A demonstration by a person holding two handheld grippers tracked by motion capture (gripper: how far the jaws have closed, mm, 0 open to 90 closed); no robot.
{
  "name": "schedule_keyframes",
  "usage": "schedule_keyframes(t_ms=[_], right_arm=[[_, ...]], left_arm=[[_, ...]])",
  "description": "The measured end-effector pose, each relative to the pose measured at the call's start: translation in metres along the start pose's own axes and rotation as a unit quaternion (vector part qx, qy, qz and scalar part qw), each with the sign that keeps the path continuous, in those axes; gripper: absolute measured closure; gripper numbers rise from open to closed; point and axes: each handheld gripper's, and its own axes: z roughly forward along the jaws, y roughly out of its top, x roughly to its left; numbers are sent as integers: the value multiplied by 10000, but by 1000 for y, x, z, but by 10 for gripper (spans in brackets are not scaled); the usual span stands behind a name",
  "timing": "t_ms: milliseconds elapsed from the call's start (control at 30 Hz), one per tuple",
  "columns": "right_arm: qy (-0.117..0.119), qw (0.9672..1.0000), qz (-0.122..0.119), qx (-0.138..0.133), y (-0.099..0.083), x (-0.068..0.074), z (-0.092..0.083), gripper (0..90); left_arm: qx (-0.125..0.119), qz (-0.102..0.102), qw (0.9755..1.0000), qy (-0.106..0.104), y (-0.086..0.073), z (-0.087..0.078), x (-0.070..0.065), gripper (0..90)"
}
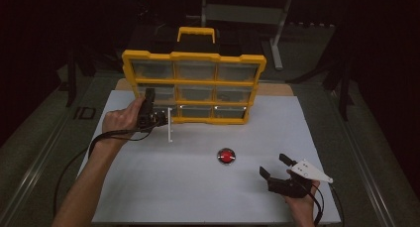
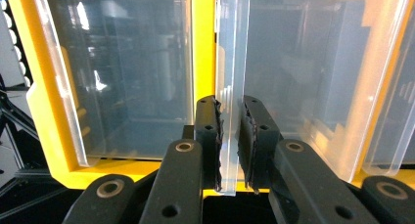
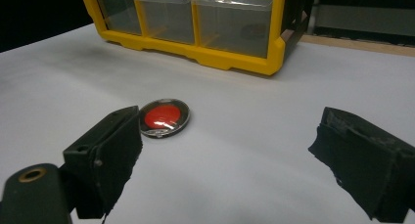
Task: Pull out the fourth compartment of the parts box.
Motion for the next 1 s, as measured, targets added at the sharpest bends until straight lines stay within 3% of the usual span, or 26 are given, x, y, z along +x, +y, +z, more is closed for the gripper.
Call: schedule_keyframes(t_ms=[1000], right_arm=[[12,10000,17,-27,0,1,0,98]], left_arm=[[-118,19,9999,34,-6,-49,0,799]])
